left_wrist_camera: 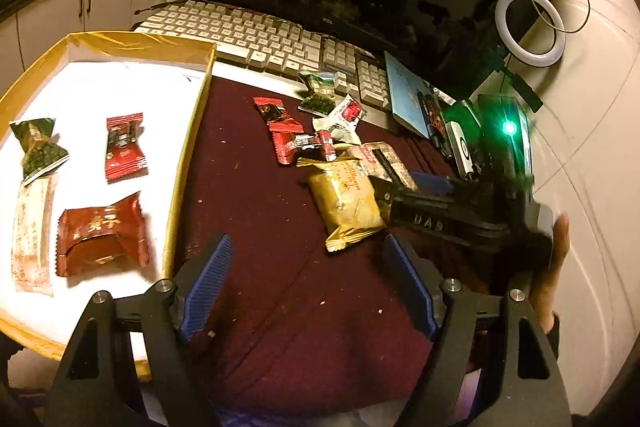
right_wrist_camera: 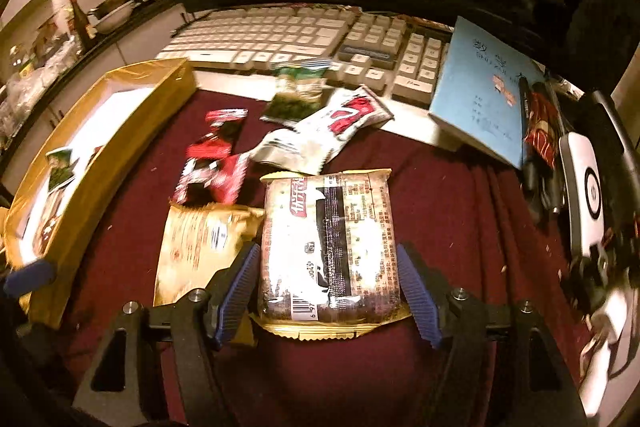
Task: Organize snacks
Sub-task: 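Grasp the gold chip bag with the left tool while the right tool grasps the cracker pack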
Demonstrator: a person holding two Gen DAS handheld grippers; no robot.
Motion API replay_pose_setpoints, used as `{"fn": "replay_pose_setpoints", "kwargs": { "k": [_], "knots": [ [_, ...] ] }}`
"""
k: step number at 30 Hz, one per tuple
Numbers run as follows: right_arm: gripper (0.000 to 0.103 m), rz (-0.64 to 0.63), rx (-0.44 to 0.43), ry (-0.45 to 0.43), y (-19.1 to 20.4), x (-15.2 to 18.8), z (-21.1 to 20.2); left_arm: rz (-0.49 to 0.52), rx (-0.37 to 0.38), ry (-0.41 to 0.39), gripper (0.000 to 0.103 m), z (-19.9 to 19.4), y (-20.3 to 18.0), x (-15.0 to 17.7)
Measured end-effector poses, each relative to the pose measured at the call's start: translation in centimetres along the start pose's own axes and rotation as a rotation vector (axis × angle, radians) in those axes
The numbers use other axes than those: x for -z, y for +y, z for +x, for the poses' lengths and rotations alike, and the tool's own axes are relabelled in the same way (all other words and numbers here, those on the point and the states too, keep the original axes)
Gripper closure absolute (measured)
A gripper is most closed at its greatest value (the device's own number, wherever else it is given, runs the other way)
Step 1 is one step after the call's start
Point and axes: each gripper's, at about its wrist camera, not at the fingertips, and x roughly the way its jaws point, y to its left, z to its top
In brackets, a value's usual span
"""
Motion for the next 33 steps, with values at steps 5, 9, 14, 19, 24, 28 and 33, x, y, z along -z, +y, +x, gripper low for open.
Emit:
{"fn": "replay_pose_setpoints", "kwargs": {
  "k": [5,9,14,19,24,28,33],
  "knots": [
    [0.033,0.064,0.036,-0.014,-0.4,0.4,-0.9,0.033,-0.001,0.018,0.025,0.9,-1.6,-0.4],
    [0.033,0.188,0.046,-0.062,-2.1,2.3,-2.5,0.064,-0.028,0.048,0.025,3.1,-3.1,-1.2],
    [0.033,0.377,-0.064,-0.173,-5.6,4.5,-4.1,0.117,-0.117,0.080,0.025,7.2,-5.1,-2.6],
    [0.033,0.438,-0.042,-0.192,-6.4,4.8,-4.3,0.085,-0.193,0.080,0.026,9.8,-5.0,-3.1],
    [0.033,0.404,-0.024,-0.198,-5.6,4.8,-4.6,0.134,-0.238,0.113,0.037,11.1,-5.7,-2.4],
    [0.033,0.416,-0.026,-0.199,-6.0,4.9,-4.4,0.186,-0.285,0.104,0.048,11.6,-6.7,-2.3],
    [0.033,0.427,-0.030,-0.213,-6.2,5.2,-4.6,0.177,-0.212,0.053,0.068,8.8,-6.1,-1.3]
  ]
}}
